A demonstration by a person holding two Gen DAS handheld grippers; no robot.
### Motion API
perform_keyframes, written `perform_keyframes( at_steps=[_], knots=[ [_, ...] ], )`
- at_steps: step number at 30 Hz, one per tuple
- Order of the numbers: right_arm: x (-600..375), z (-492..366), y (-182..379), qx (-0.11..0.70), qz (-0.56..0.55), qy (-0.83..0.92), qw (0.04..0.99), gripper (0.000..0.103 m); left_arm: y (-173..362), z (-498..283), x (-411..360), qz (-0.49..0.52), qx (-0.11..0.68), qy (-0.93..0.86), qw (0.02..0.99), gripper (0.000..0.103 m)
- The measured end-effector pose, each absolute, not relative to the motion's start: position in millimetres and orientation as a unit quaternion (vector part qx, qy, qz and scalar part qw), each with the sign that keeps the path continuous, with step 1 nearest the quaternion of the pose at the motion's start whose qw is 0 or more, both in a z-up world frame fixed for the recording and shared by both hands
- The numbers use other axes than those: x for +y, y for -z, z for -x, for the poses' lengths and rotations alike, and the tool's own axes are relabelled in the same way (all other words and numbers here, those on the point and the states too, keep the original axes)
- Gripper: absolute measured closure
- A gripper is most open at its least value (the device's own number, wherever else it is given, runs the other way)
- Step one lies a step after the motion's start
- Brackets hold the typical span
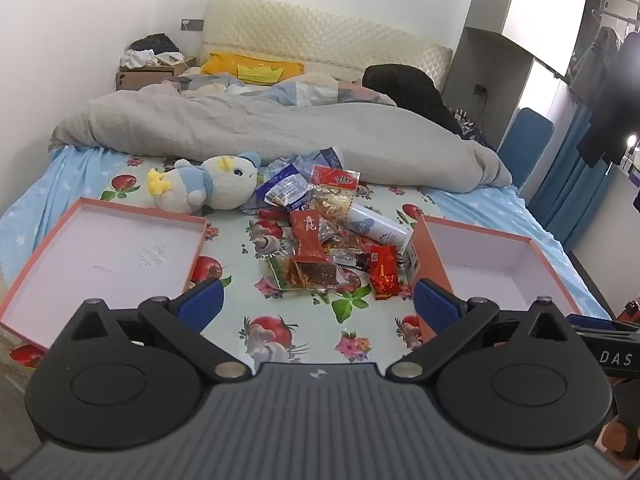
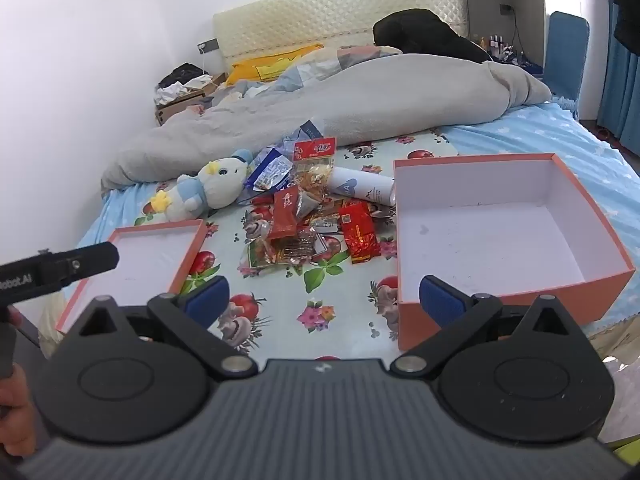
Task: Organize snacks
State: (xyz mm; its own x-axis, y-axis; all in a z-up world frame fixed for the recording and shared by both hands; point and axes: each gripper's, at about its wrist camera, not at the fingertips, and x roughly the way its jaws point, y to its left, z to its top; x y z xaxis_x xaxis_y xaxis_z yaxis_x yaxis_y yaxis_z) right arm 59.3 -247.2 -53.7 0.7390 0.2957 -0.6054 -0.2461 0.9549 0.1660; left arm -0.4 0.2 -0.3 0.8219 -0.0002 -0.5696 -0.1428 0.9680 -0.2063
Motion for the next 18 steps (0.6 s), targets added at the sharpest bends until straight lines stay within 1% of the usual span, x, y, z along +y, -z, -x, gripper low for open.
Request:
perform_keyframes(
  at_steps=[1, 4, 5, 9, 18],
  knots=[
    [-245.7, -57.5, 52.6, 0.315, -0.013, -0.136, 0.939, 0.000, 0.1, 1.0, 0.3, 0.120, 0.295, -0.037, 0.947, 0.000],
    [-247.0, -56.3, 49.6, 0.315, -0.016, -0.131, 0.940, 0.000, -2.4, -4.9, -0.8, 0.115, 0.303, -0.039, 0.945, 0.000],
    [-246.6, -55.5, 49.2, 0.314, -0.017, -0.130, 0.940, 0.000, -6.9, 1.7, 2.0, 0.118, 0.293, -0.034, 0.948, 0.000],
    [-241.3, -53.4, 55.2, 0.314, -0.020, -0.131, 0.940, 0.000, -1.0, -0.2, -1.7, 0.109, 0.294, -0.037, 0.949, 0.000],
    [-245.5, -53.6, 51.9, 0.309, -0.019, -0.133, 0.942, 0.000, -7.1, 5.0, -2.8, 0.119, 0.283, -0.034, 0.951, 0.000]
  ],
)
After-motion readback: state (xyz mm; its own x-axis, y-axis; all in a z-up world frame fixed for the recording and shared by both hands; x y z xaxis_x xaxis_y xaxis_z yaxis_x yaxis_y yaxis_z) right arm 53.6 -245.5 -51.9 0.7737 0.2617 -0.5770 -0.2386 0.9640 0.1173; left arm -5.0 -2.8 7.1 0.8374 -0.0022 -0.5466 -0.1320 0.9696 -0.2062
